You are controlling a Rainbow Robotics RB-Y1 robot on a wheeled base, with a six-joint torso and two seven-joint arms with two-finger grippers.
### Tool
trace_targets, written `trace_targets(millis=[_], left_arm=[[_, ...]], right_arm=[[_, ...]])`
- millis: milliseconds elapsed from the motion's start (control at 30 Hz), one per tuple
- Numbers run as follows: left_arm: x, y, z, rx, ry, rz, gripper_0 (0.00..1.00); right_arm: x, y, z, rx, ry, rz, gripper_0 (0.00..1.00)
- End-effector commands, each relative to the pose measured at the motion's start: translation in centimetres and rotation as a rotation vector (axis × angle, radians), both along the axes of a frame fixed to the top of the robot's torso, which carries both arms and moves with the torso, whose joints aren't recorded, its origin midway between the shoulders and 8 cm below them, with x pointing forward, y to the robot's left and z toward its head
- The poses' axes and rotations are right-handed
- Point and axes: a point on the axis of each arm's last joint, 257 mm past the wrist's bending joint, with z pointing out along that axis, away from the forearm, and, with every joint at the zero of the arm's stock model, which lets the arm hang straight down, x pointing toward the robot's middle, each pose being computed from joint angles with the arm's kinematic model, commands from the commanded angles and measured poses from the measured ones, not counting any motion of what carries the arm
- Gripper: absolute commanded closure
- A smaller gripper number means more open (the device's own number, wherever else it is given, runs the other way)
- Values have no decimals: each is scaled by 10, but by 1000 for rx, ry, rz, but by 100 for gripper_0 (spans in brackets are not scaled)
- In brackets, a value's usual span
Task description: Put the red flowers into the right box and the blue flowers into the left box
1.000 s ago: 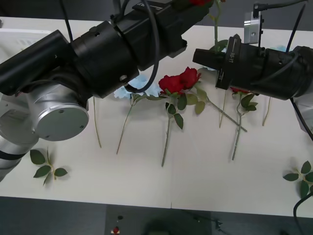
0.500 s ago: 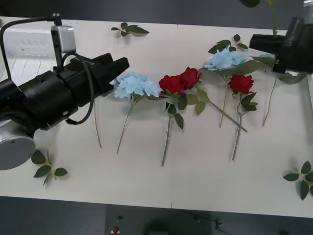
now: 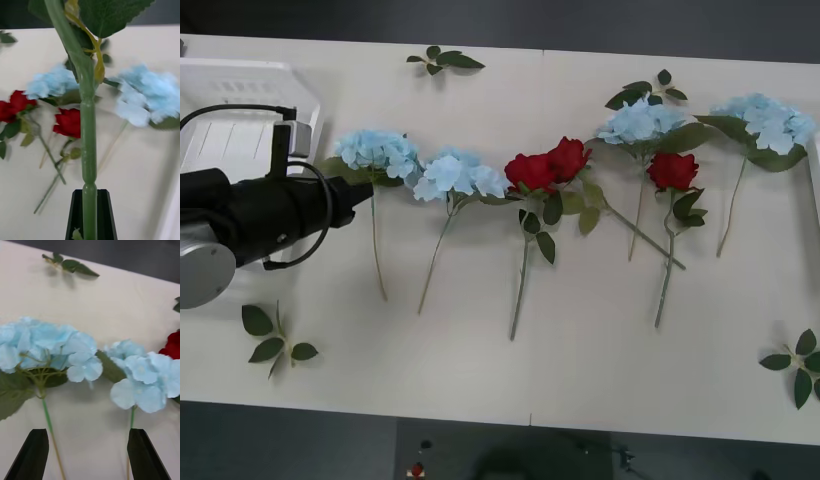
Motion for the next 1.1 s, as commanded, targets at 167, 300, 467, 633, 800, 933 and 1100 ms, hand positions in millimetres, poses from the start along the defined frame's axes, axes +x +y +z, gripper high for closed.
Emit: trace_targets(millis=[167, 300, 467, 633, 800, 933, 1100], left_arm=[[29, 17, -1, 30, 95, 64, 39], [41, 26, -6, 60, 150, 97, 40], [51, 26, -12, 78, 211, 119, 40], [67, 23, -18, 132, 229, 146, 39], [79, 25, -27, 189, 208, 174, 10], [83, 29, -29, 243, 184, 187, 0], [81, 32, -43, 314, 183, 185, 0]], right_arm=[[-36, -125, -19, -185, 117, -264, 100], [-49, -156, -44, -239, 145, -334, 100], [-49, -172, -81, -295, 128, -379, 100], [-40, -183, -110, -341, 84, -429, 100], [-38, -197, -125, -386, 63, -473, 100], [-33, -196, -130, -379, 47, -489, 100], [-25, -192, -131, -344, 34, -507, 84]])
